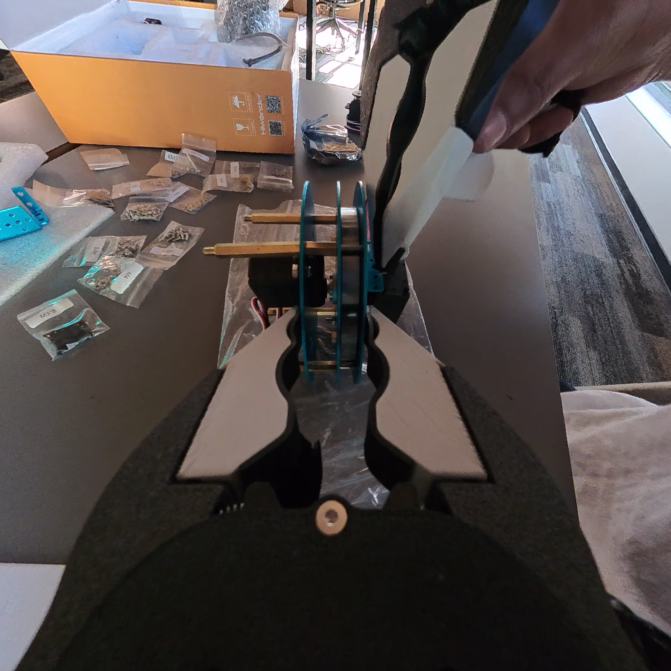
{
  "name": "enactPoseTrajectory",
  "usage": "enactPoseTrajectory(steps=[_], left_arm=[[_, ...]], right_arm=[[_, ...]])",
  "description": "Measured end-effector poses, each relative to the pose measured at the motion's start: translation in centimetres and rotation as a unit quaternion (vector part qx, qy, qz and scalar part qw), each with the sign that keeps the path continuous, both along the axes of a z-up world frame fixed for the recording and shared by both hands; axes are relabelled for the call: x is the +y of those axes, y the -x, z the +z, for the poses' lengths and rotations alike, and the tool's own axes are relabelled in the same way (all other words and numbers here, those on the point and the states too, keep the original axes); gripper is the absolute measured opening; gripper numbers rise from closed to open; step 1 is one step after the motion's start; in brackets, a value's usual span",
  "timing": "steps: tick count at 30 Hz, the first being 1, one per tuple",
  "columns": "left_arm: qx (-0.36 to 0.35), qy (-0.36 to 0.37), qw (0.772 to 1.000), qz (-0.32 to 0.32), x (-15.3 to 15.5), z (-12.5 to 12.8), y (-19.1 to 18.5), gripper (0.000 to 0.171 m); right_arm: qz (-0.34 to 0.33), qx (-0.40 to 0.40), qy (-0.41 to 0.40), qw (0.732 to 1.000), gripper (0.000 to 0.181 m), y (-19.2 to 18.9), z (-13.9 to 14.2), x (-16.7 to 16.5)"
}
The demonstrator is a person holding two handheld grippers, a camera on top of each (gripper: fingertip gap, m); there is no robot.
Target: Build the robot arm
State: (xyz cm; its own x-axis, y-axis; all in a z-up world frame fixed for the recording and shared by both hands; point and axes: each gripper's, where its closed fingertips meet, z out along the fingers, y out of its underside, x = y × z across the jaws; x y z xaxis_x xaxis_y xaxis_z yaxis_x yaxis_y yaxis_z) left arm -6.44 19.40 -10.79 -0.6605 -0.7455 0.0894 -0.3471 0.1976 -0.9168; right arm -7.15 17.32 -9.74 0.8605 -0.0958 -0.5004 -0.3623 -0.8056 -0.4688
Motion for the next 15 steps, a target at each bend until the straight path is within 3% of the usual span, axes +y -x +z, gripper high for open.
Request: enactPoseTrajectory(steps=[15], left_arm=[[0.004, 0.007, 1.000, 0.000, 0.01, 0.05, -0.12, 0.032]], right_arm=[[0.015, -0.010, 0.029, 0.999, 0.000, -0.12, -0.13, 0.11]])
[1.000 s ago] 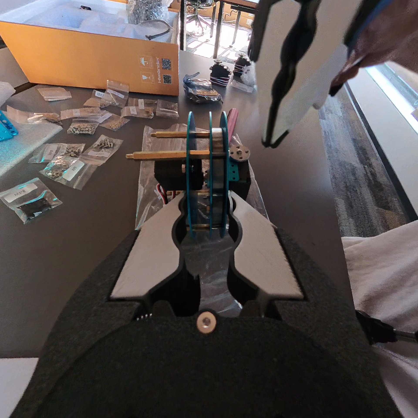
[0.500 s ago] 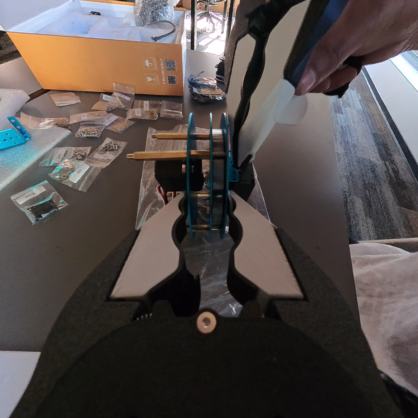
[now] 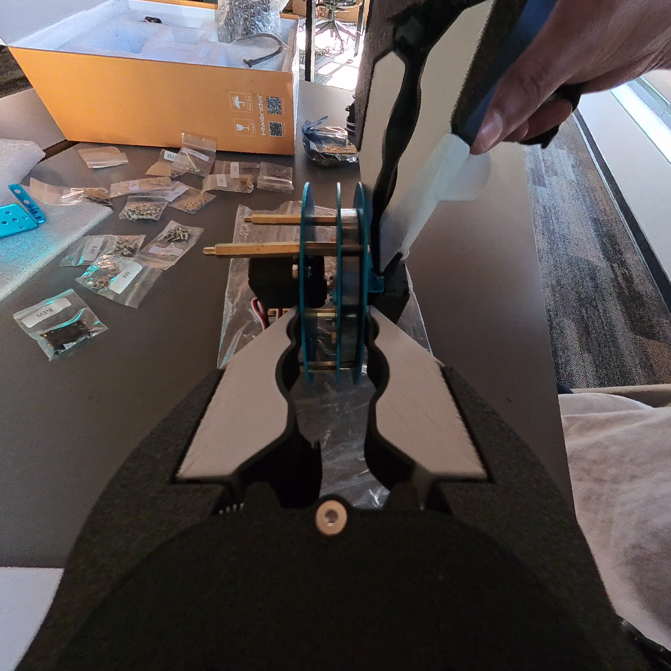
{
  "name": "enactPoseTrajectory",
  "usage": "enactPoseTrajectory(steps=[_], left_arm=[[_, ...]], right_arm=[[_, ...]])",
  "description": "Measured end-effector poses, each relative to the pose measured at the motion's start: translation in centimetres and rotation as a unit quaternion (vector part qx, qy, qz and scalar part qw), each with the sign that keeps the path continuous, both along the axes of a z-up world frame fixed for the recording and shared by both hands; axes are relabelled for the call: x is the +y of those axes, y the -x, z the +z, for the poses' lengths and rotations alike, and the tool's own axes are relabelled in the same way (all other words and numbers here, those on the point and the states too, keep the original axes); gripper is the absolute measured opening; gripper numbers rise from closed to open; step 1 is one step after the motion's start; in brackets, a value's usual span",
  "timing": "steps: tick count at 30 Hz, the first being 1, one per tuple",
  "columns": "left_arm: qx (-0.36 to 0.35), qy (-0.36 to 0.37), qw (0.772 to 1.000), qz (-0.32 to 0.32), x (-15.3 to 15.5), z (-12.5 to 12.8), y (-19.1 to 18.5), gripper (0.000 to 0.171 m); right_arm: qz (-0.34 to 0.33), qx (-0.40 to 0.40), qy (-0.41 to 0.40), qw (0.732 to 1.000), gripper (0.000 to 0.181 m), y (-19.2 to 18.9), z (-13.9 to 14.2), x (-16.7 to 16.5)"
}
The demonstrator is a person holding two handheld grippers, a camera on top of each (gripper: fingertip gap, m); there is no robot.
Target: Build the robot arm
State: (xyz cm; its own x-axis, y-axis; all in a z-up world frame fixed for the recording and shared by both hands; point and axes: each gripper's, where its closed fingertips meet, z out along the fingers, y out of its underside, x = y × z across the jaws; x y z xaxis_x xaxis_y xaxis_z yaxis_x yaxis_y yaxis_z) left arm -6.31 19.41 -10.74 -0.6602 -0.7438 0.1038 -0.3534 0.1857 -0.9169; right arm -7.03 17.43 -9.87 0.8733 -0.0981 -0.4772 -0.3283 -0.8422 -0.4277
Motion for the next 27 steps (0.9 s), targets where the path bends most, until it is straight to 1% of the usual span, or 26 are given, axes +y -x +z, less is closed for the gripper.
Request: enactPoseTrajectory(steps=[4, 9, 21, 27], left_arm=[[0.001, 0.001, 1.000, 0.000, 0.03, -0.01, 0.01, 0.032], [0.005, 0.004, 1.000, 0.000, 0.13, -0.04, 0.02, 0.032], [0.008, 0.007, 1.000, 0.001, 0.18, -0.03, -0.02, 0.032], [0.008, 0.008, 1.000, 0.000, 0.17, -0.03, -0.03, 0.032]], right_arm=[[0.012, -0.020, 0.008, 1.000, 0.000, -0.01, -0.04, 0.05], [0.014, -0.022, 0.013, 1.000, 0.000, -0.08, -0.02, 0.18], [0.033, -0.108, 0.015, 0.993, 0.000, -0.52, -0.02, 0.29], [0.033, -0.118, 0.013, 0.992, 0.000, -0.59, 0.02, 0.17]])
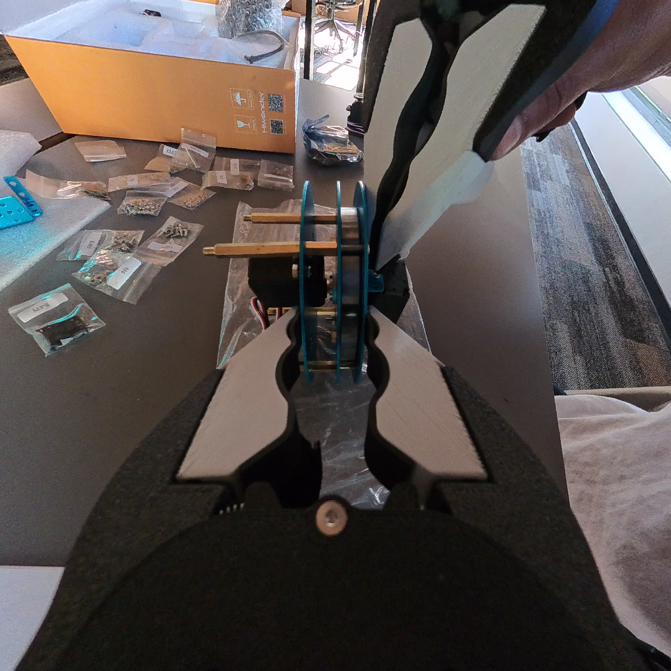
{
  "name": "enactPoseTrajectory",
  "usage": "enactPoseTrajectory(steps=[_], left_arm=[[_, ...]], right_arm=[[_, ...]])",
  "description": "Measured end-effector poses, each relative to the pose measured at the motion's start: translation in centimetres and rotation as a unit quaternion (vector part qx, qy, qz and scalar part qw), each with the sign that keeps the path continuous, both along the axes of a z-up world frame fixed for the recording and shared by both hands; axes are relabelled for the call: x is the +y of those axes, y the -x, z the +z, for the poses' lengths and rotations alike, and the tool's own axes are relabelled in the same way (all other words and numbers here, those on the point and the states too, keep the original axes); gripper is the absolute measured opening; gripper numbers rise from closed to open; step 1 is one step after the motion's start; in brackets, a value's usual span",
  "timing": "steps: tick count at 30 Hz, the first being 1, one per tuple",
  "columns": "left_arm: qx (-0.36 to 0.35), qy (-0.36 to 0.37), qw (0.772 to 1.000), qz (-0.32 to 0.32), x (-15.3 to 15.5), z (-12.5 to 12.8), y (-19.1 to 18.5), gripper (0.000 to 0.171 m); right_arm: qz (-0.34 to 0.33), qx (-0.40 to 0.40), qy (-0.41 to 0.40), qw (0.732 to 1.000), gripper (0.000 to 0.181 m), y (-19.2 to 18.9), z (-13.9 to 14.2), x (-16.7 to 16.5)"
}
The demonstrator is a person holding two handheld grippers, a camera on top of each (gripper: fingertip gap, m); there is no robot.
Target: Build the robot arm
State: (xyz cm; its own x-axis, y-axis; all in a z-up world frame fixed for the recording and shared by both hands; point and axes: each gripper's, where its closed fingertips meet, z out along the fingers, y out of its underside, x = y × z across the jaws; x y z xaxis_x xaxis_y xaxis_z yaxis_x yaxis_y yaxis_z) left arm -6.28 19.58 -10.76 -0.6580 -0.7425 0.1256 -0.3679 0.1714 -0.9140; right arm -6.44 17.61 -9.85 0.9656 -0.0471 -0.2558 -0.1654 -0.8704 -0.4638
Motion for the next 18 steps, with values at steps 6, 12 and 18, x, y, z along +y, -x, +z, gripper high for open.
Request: enactPoseTrajectory(steps=[6, 12, 18], left_arm=[[0.003, 0.005, 1.000, 0.000, 0.1, 0.0, 0.0, 0.032], [0.013, 0.021, 1.000, 0.004, 0.3, 0.0, -0.3, 0.032], [0.026, 0.039, 0.999, 0.014, 0.5, 0.1, -0.5, 0.032]], right_arm=[[0.013, -0.009, -0.047, 0.999, 0.000, 0.2, 1.7, 0.4], [-0.026, -0.176, -0.114, 0.977, 0.034, -1.5, 1.6, -1.1], [-0.192, -0.253, -0.197, 0.927, 0.061, -0.7, 0.0, -1.2]])
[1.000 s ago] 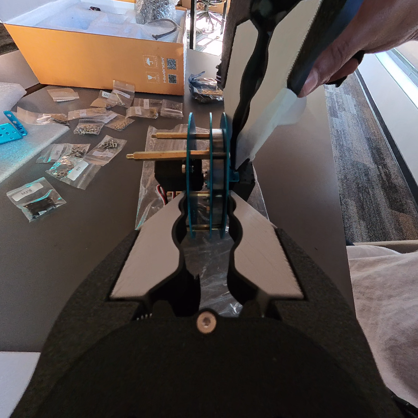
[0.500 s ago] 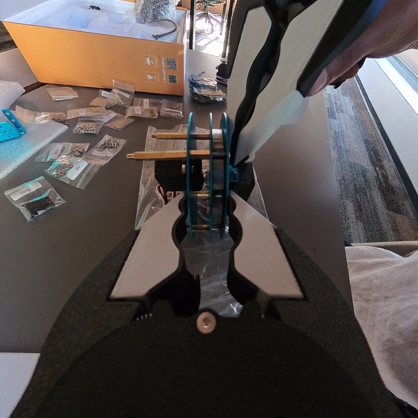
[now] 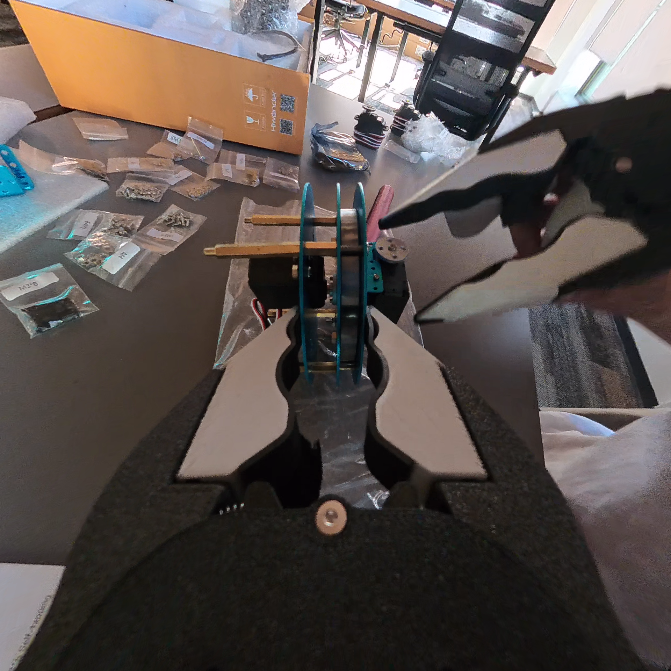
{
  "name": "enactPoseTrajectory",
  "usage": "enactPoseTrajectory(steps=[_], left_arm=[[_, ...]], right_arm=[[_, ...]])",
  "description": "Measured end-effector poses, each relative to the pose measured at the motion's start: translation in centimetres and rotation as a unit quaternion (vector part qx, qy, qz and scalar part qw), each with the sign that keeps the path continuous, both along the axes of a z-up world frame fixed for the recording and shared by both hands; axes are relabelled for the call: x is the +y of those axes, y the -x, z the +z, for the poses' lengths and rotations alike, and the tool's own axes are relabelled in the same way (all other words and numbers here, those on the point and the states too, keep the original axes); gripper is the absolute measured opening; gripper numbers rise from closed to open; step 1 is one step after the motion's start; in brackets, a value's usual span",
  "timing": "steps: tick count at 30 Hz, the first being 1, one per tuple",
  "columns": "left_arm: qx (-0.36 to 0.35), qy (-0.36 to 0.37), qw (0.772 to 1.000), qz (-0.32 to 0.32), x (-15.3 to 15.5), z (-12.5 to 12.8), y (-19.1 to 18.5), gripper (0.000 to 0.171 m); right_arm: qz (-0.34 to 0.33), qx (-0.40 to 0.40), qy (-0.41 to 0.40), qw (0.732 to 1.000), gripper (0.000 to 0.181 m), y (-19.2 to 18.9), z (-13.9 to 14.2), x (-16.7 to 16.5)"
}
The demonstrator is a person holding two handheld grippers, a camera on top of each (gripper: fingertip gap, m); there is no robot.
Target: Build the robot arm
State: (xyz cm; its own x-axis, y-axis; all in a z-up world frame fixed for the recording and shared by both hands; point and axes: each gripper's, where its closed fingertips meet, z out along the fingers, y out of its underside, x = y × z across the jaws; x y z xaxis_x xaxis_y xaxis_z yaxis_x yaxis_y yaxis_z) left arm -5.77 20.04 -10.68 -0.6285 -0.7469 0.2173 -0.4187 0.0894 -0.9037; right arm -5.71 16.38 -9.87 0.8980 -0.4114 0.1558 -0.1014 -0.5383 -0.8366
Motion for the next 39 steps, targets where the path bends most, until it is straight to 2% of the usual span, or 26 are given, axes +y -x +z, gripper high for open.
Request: enactPoseTrajectory(steps=[3, 7, 20, 26, 33, 37, 39], left_arm=[[0.010, 0.009, 1.000, 0.004, 0.2, -0.1, 0.0, 0.032], [0.015, 0.016, 1.000, 0.004, 0.3, -0.1, 0.0, 0.032], [0.023, 0.020, 1.000, 0.005, 0.4, -0.2, -0.1, 0.032], [0.019, 0.017, 1.000, 0.008, 0.4, -0.2, -0.2, 0.032], [0.026, 0.024, 0.999, 0.008, 0.5, -0.3, -0.2, 0.032], [0.027, 0.024, 0.999, 0.006, 0.5, -0.3, -0.2, 0.031], [0.027, 0.024, 0.999, 0.006, 0.5, -0.3, -0.2, 0.031]], right_arm=[[-0.045, -0.001, -0.043, 0.998, 0.068, 0.1, -0.5, 0.8], [-0.072, -0.001, -0.040, 0.997, 0.044, -0.4, -0.9, 0.9], [-0.047, 0.013, -0.006, 0.999, 0.041, -0.5, -1.0, 1.0], [-0.072, 0.017, -0.019, 0.997, 0.041, -0.7, -1.0, 1.0], [-0.052, -0.002, -0.018, 0.998, 0.041, -0.7, -0.9, 1.1], [-0.036, -0.062, -0.001, 0.997, 0.047, -0.8, 0.6, 0.9], [0.009, -0.069, 0.006, 0.998, 0.046, 0.1, 1.4, 1.5]])
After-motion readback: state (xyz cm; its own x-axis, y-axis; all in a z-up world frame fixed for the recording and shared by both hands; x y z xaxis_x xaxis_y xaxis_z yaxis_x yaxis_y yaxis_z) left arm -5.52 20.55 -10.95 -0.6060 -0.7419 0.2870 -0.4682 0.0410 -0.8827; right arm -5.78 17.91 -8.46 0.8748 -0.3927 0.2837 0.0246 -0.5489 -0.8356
